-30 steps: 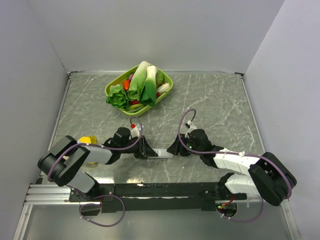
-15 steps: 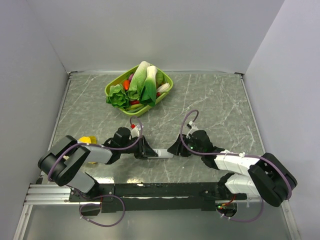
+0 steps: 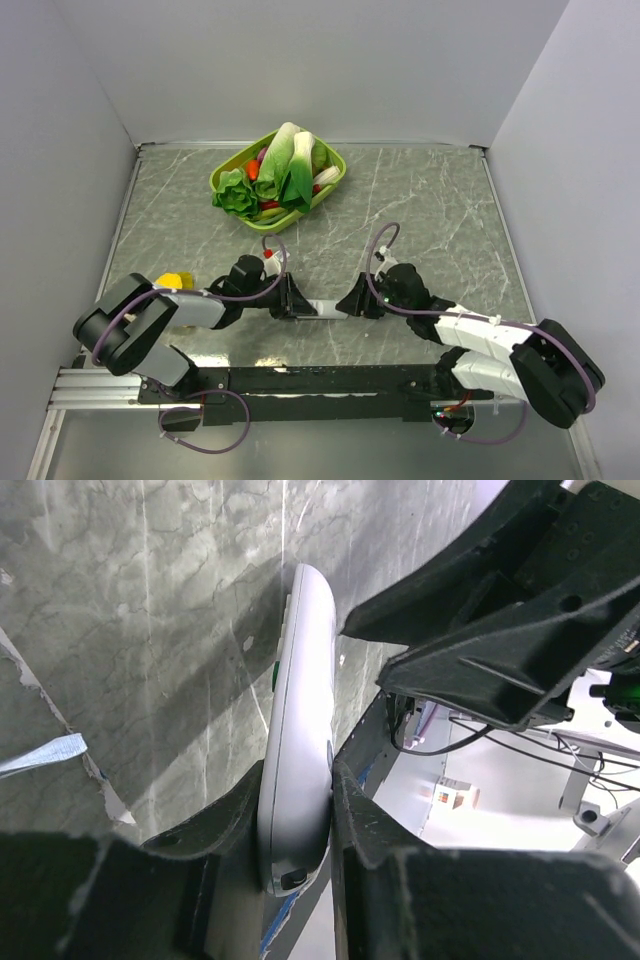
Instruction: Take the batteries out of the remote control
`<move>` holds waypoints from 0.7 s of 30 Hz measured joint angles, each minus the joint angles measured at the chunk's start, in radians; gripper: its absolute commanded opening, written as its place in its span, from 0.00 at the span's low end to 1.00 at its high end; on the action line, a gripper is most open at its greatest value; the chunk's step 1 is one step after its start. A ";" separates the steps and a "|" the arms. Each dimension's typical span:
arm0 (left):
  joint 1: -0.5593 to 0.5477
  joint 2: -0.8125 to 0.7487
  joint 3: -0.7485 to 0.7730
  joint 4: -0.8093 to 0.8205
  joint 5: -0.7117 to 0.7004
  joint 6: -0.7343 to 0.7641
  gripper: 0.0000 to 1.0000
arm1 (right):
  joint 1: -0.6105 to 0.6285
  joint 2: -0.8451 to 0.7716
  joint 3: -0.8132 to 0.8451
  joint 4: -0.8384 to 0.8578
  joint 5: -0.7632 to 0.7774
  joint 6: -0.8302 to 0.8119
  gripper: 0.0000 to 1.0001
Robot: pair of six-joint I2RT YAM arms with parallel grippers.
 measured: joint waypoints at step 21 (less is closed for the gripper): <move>-0.003 -0.027 0.000 -0.023 -0.036 0.014 0.01 | 0.002 -0.018 0.008 -0.055 0.050 -0.056 0.53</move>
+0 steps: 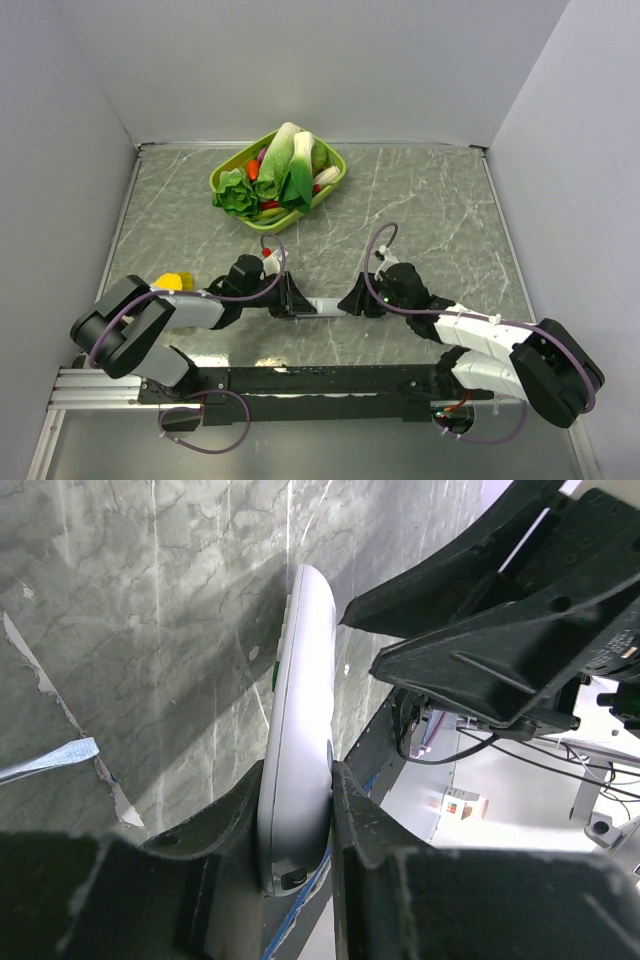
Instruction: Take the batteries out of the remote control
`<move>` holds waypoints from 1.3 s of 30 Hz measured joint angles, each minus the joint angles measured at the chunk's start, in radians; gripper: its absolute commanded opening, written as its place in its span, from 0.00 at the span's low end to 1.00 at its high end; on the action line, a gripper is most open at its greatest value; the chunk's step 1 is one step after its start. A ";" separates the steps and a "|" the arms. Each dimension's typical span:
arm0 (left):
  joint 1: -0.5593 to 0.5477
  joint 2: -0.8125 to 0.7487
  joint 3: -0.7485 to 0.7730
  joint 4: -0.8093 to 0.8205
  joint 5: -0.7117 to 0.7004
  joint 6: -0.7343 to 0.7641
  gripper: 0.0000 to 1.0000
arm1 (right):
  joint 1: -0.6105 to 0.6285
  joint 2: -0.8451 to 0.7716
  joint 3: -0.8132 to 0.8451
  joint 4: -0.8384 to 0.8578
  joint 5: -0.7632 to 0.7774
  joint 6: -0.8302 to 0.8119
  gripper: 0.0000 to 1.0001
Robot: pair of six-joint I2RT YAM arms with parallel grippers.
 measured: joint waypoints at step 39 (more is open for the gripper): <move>-0.003 0.003 0.000 0.010 -0.011 -0.018 0.01 | -0.002 0.089 0.010 0.116 0.015 0.006 0.48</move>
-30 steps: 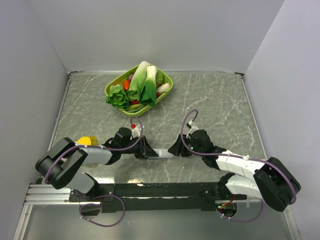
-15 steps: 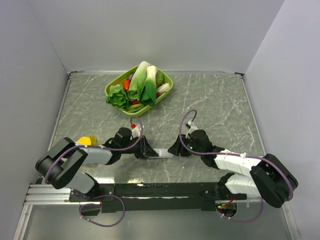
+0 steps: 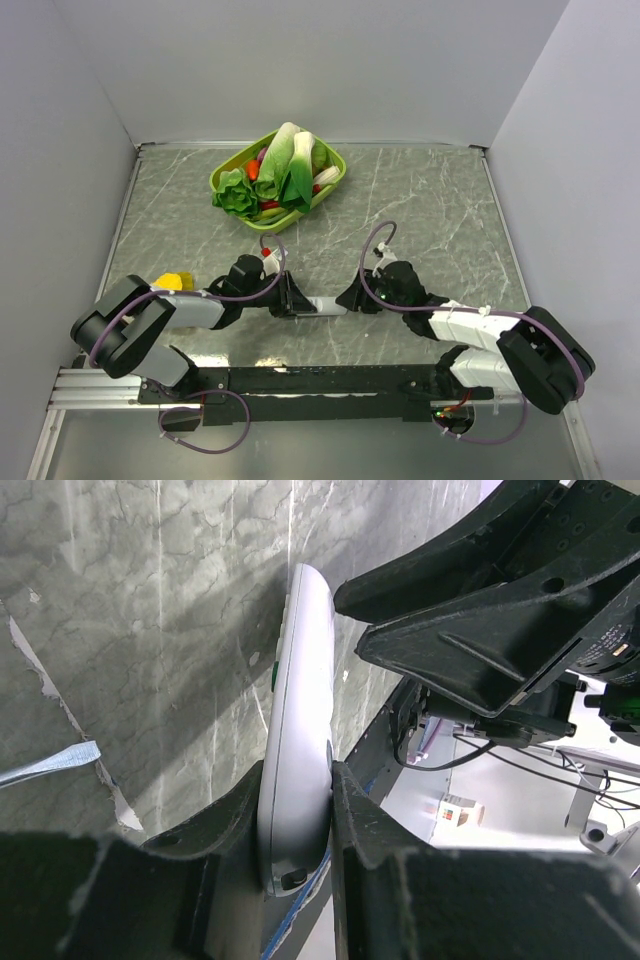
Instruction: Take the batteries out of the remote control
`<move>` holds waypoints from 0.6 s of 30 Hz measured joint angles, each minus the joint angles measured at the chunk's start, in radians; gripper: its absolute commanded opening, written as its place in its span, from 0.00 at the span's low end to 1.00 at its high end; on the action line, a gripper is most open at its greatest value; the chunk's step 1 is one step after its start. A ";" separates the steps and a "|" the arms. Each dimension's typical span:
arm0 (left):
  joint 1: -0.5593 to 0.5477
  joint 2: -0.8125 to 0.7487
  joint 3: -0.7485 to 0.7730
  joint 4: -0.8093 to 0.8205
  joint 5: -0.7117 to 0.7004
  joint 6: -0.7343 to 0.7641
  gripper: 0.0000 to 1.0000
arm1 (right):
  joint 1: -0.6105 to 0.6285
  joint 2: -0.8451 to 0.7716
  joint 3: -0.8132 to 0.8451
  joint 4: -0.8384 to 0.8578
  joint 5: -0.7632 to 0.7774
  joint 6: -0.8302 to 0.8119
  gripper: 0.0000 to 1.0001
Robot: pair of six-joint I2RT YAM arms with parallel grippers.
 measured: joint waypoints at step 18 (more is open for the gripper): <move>-0.010 0.000 0.000 -0.002 -0.004 -0.003 0.01 | -0.003 -0.025 -0.057 0.070 -0.029 0.052 0.47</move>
